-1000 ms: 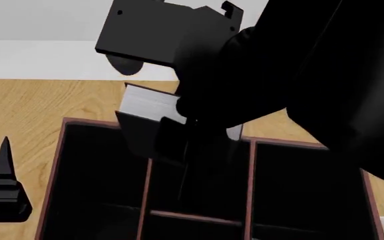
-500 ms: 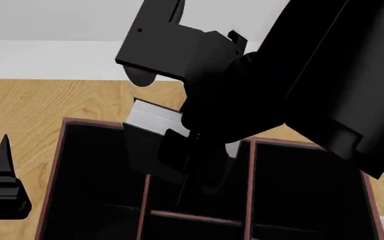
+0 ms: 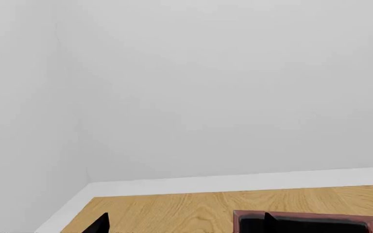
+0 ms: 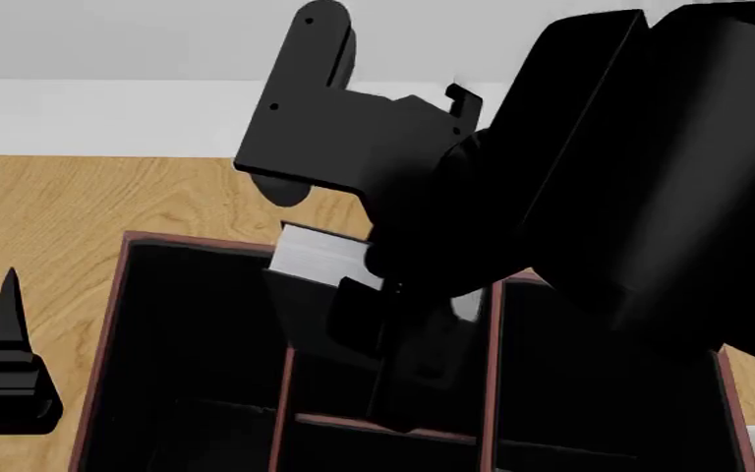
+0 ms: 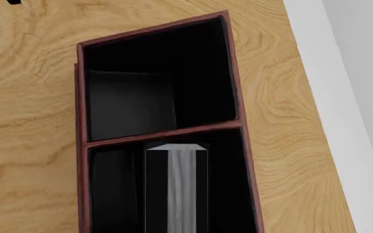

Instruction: Pick up the book and place it in the front compartment of the caddy.

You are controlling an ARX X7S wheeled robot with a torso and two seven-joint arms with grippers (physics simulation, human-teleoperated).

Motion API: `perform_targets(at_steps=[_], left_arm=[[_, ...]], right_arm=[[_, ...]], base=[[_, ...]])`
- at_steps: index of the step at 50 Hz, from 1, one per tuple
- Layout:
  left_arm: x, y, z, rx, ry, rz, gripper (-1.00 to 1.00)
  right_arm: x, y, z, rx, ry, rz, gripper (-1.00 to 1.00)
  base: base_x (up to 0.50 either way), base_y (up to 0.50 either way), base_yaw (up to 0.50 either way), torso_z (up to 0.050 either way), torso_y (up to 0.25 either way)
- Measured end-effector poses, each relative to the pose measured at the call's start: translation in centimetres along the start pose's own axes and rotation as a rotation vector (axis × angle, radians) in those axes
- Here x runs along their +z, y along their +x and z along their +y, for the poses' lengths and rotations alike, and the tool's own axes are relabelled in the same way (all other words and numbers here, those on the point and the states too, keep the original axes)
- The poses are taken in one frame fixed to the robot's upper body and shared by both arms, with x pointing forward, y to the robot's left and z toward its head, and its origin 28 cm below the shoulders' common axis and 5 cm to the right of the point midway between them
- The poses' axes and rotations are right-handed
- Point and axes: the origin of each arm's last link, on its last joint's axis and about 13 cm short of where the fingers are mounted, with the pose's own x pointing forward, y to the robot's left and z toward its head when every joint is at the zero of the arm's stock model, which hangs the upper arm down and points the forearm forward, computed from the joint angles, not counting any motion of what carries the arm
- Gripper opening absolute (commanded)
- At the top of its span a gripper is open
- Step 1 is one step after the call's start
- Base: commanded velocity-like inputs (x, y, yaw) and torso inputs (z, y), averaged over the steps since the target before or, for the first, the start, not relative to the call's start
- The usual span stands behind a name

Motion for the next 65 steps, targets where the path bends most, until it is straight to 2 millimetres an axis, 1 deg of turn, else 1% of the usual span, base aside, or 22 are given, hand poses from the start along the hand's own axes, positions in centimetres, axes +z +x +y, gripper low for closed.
perform_targets(at_steps=[13, 26, 47, 65], left_arm=[[-0.1, 0.0, 0.0, 0.001, 0.0, 0.002, 1.0], [-0.2, -0.1, 0.1, 0.004, -0.001, 0.002, 1.0], [-0.4, -0.1, 0.1, 0.007, 0.0, 0.007, 1.0], [-0.4, 0.0, 0.1, 0.008, 0.003, 0.009, 1.0]], right_arm=[[-0.2, 0.3, -0.2, -0.004, -0.025, 0.06, -1.0], [0.1, 0.5, -0.3, 0.008, -0.051, 0.079, -1.0], [-0.1, 1.7, -0.6, 0.012, -0.057, 0.091, -1.0], [-0.7, 3.1, -0.9, 0.014, -0.051, 0.098, -1.0]], base=[[0.0, 0.0, 0.0, 0.0, 0.002], [0.0, 0.0, 0.0, 0.001, 0.0], [0.0, 0.0, 0.0, 0.0, 0.0], [0.0, 0.0, 0.0, 0.0, 0.0]])
